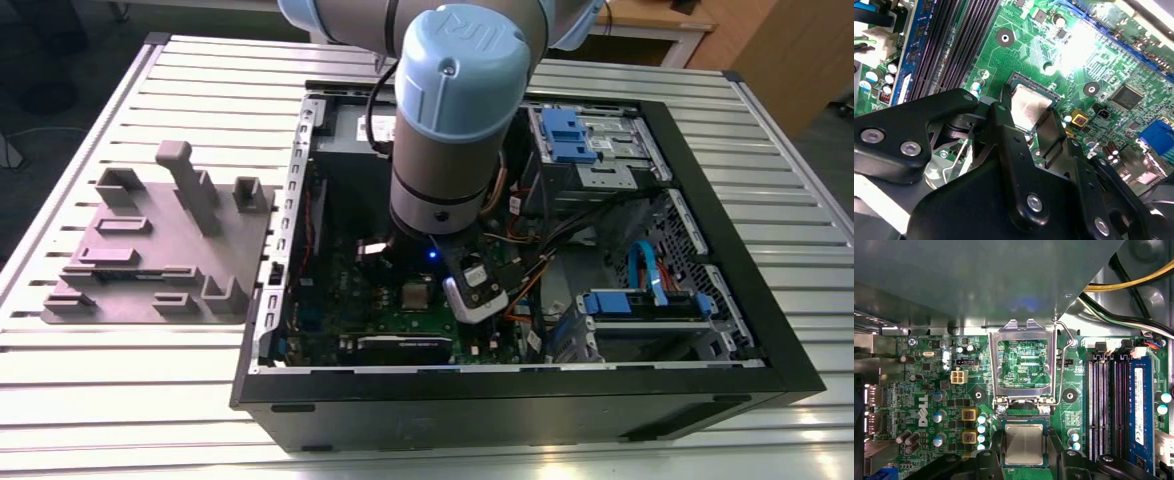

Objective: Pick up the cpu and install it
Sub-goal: 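Place the cpu into insertion slot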

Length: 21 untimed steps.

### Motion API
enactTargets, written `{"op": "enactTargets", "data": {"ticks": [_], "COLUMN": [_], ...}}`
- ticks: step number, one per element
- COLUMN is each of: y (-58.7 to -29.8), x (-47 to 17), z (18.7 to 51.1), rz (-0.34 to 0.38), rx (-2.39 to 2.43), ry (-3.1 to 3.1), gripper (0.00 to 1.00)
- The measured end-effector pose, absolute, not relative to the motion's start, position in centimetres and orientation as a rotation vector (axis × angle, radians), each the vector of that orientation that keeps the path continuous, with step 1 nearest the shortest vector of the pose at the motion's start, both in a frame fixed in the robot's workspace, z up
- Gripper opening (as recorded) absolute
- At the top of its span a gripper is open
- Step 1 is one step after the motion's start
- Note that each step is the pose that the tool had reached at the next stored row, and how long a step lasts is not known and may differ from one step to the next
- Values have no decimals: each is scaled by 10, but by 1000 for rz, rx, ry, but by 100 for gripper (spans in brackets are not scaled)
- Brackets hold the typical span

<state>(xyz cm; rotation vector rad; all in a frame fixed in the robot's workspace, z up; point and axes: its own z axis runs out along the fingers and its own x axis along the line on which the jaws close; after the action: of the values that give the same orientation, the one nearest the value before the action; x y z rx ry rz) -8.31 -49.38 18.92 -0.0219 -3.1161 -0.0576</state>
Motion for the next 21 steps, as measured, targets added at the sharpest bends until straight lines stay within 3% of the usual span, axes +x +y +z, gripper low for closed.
{"op": "enactTargets", "data": {"ticks": [2,3,17,19,21], "y": [-494,-494,-494,-494,-494], "x": [-83,-83,-83,-83,-83], "z": [189,189,199,199,200], "rz": [-58,-58,-58,-58,-58], "rx": [-22,-22,-22,-22,-22], "ry": [-3117,-3116,-3112,-3111,-3110], "gripper": [46,52,52,50,38]}}
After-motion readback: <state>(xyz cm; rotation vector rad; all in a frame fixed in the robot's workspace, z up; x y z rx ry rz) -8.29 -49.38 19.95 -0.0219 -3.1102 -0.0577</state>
